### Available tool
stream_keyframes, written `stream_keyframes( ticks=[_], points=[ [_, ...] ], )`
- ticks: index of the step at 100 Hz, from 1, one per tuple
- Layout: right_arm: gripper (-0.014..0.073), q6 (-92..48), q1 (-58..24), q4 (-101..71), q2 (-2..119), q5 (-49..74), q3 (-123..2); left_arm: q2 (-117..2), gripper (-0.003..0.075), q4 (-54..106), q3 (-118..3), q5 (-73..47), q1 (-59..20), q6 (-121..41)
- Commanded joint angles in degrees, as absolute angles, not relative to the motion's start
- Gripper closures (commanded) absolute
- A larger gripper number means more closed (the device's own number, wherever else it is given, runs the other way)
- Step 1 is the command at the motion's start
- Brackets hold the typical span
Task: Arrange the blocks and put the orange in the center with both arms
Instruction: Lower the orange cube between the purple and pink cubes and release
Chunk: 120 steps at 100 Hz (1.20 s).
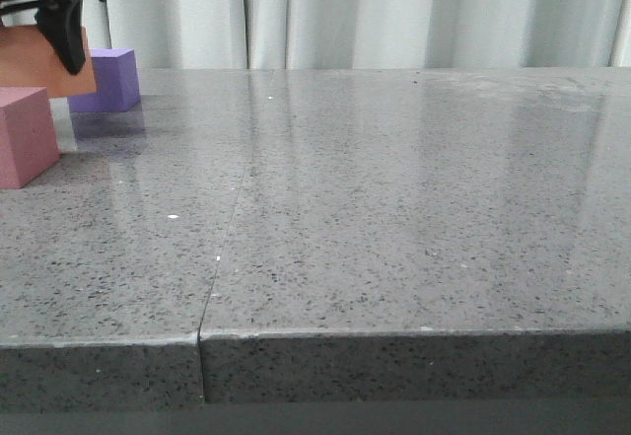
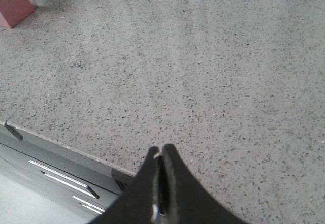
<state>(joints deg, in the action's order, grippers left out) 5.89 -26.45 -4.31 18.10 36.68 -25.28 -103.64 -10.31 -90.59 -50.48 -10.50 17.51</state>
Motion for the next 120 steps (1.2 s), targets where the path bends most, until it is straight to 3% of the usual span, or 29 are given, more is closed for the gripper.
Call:
stream_keyframes(
  ticks=[1,61,68,81,88,120],
  points=[
    [0.0661,5.2,-26.3,-4.1,18.6,32.9,-26.8,-100.4,0.0419,-10.6,-90.1,-44.1,-10.5,20.2],
    [0.0661,5.2,-26.3,-4.1,18.6,32.9,-26.8,-104.2,0.0409,-11.4,-88.0,-41.7,-10.5,21.4],
    [0.0661,5.2,-26.3,-4.1,18.6,32.9,-26.8,-104.2,0.0365,-11.4,-88.0,-41.7,-10.5,21.2],
    [0.0661,5.2,-26.3,-4.1,18.6,32.9,-26.8,-104.2,0.0156,-11.2,-88.0,-41.7,-10.5,21.2],
    [0.0661,5.2,-26.3,-4.1,18.6,32.9,-26.8,-104.2,0.0095,-11.1,-88.0,-42.0,-10.5,21.2],
    [0.0661,5.2,-26.3,-4.1,18.6,32.9,-26.8,-102.9,0.0093,-11.1,-88.0,-42.2,-10.5,21.2]
  ],
)
